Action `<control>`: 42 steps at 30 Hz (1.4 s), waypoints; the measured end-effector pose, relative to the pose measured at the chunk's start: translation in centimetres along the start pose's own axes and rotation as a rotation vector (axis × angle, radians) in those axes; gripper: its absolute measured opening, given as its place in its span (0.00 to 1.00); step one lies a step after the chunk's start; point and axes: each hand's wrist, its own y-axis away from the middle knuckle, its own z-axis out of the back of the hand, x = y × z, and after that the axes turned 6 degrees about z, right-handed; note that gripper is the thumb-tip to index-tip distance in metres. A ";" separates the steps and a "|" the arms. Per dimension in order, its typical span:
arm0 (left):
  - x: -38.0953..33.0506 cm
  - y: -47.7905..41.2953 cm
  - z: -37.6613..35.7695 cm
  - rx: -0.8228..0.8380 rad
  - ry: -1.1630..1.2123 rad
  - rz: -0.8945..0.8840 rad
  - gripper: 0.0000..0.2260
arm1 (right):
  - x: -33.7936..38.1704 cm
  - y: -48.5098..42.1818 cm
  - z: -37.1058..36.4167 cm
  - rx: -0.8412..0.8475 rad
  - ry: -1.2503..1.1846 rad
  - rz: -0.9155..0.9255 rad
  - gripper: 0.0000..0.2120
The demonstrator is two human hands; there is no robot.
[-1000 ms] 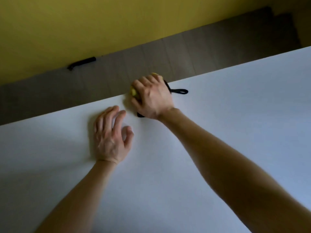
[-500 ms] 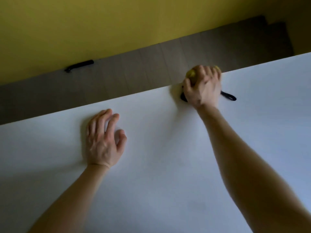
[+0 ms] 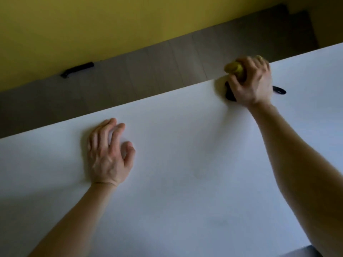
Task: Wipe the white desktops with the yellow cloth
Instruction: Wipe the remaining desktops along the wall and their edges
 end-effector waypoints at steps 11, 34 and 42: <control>0.1 0.3 -0.2 -0.003 -0.020 0.008 0.19 | 23.3 2.9 -8.0 0.274 -0.168 0.504 0.21; -2.7 0.1 -0.1 -0.023 -0.071 0.094 0.19 | 6.6 -0.5 -2.7 0.251 -0.065 0.419 0.21; -11.8 0.2 -1.8 -0.055 -0.111 0.243 0.23 | -8.7 -2.7 2.6 -0.048 0.162 -0.349 0.20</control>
